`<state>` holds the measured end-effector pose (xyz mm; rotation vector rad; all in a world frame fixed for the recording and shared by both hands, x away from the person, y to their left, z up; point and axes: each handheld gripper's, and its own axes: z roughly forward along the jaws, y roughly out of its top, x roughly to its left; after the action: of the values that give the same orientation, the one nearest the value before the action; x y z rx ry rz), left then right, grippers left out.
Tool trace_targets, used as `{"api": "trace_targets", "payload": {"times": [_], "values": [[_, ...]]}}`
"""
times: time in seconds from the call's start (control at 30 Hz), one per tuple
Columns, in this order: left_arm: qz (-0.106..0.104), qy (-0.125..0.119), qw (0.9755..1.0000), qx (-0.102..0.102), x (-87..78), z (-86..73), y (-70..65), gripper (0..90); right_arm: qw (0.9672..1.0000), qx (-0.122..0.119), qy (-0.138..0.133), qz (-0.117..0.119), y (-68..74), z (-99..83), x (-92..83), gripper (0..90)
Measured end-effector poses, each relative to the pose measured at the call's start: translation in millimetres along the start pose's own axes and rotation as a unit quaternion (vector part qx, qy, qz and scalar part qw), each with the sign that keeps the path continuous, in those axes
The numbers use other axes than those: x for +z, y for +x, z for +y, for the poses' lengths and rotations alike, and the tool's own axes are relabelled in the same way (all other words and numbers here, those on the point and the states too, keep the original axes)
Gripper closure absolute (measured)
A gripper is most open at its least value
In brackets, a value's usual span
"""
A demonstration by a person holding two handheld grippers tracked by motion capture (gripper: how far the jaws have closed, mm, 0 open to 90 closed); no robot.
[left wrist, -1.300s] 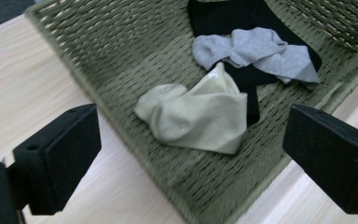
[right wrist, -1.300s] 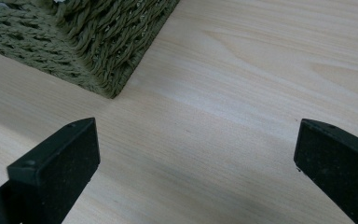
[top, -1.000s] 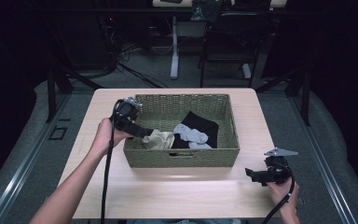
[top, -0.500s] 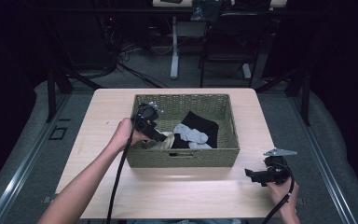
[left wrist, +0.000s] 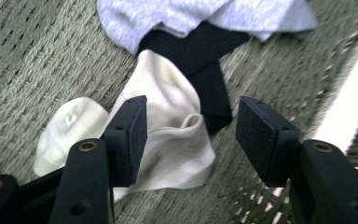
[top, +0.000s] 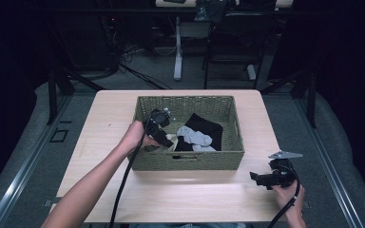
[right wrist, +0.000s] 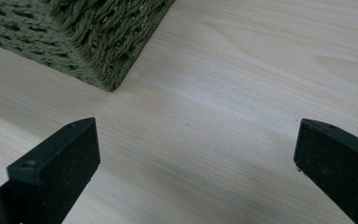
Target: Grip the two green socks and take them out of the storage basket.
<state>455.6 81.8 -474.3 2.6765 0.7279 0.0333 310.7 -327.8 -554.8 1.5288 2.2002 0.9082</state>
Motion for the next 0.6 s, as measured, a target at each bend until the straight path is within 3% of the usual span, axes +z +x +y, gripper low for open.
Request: {"api": "trace_targets", "payload": {"times": [0.1, 0.2, 0.33, 0.43, 0.53, 0.6], "values": [[0.014, 0.028, 0.9995, 0.008, 7.3, 3.3, -2.1, 48.3, 1.0000, -0.001, 0.000, 0.000, -0.5, -0.1, 0.2, 0.0], [0.025, 0.051, 0.9983, 0.007, 12.6, 3.3, -2.8, 57.2, 1.0000, 0.001, 0.003, 0.001, -0.7, -0.2, 0.1, 0.0], [0.035, 0.052, 0.9980, 0.002, 14.8, 0.9, -1.9, 77.3, 1.0000, -0.001, 0.005, -0.001, -1.2, -0.3, 0.9, 0.0], [0.040, 0.031, 0.9987, -0.006, 11.6, -1.8, 0.4, 86.4, 1.0000, -0.001, 0.006, -0.003, -0.8, -0.1, 1.2, 0.0], [0.040, 0.011, 0.9991, -0.009, 5.8, -1.0, 0.6, 85.6, 1.0000, -0.001, 0.006, -0.002, -0.5, 0.0, 1.2, 0.0], [0.036, 0.005, 0.9993, -0.009, 3.0, 1.1, 1.0, 76.5, 1.0000, -0.001, 0.006, -0.003, -0.4, 0.2, 1.2, 0.0]]}}
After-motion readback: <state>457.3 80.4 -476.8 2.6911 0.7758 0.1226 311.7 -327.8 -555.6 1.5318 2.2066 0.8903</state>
